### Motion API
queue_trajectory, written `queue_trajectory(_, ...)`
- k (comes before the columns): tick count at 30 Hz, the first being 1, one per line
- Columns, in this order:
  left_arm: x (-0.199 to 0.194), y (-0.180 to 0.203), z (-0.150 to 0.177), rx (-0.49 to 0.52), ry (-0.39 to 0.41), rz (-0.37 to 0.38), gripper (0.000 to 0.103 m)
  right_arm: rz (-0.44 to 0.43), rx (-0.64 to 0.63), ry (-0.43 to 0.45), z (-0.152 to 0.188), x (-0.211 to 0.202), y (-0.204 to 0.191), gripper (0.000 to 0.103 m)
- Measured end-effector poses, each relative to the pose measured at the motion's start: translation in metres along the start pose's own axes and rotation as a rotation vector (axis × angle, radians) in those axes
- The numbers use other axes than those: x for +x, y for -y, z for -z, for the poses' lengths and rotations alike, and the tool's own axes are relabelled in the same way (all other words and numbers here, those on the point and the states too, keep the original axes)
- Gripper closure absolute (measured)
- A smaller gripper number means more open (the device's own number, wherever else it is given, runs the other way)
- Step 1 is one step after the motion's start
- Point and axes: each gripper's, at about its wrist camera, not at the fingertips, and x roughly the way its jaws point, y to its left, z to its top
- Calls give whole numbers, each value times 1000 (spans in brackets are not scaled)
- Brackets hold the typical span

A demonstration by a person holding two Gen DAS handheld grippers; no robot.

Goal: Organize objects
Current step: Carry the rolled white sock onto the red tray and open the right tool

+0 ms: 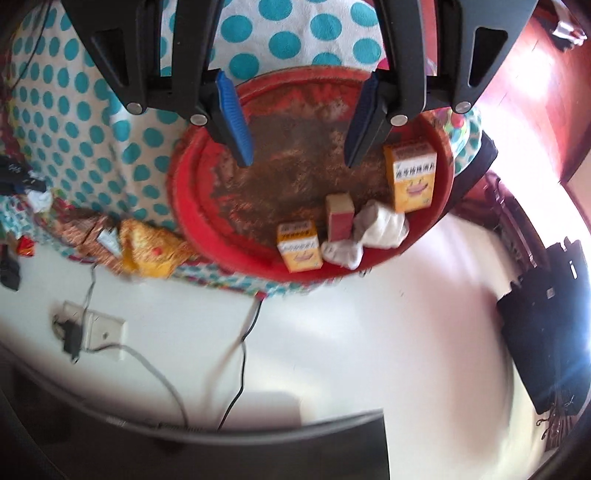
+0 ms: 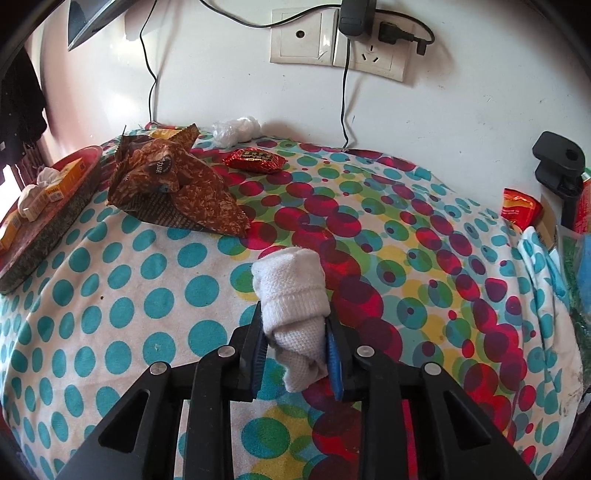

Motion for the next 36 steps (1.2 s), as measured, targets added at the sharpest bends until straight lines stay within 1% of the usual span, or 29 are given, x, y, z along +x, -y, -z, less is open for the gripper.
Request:
queue_trajectory(2, -2, 1, 2, 16, 24, 9, 50, 14, 19, -3, 4, -3, 4, 77)
queue_trajectory(4, 0, 3, 3, 32, 16, 15, 50, 5, 40, 1, 8, -9, 5, 77)
queue_trajectory(5, 3, 5, 4, 49, 13, 12, 50, -3, 48, 5, 10, -13, 5, 77)
queue_trajectory(7, 5, 9, 7, 86, 12, -17, 50, -18, 49, 15, 15, -24, 1, 77)
queue_trajectory(8, 5, 10, 7, 96, 11, -26, 50, -30, 50, 17, 18, -30, -4, 77)
queue_trajectory(11, 3, 10, 6, 105, 28, -9, 50, -75, 23, 29, 23, -49, -23, 77)
queue_trajectory(14, -1, 7, 5, 106, 50, -4, 50, -145, -24, 42, 21, -65, -51, 77)
queue_trajectory(16, -1, 1, 3, 78, 48, 12, 50, -181, -64, 52, 15, -73, -77, 77)
queue_trajectory(18, -2, -6, 1, 50, 52, 9, 50, -230, -107, 61, 6, -83, -110, 77)
queue_trajectory(20, -3, -14, -1, 14, 52, 6, 50, -269, -142, 68, -4, -88, -136, 77)
queue_trajectory(23, -6, -30, -4, -53, 64, 12, 50, -317, -189, 75, -27, -91, -178, 77)
queue_trajectory(24, -6, -35, -5, -76, 65, 15, 50, -335, -197, 73, -35, -90, -198, 77)
queue_trajectory(27, -6, -51, -6, -148, 58, 15, 50, -331, -248, 70, -59, -80, -235, 77)
queue_trajectory(31, -5, -69, -6, -216, 46, 1, 50, -330, -255, 35, -90, -53, -270, 77)
queue_trajectory(33, -4, -80, -6, -262, 44, 2, 50, -325, -250, 5, -111, -31, -290, 77)
queue_trajectory(36, -1, -99, -3, -344, 35, 11, 50, -304, -254, -31, -129, -3, -307, 77)
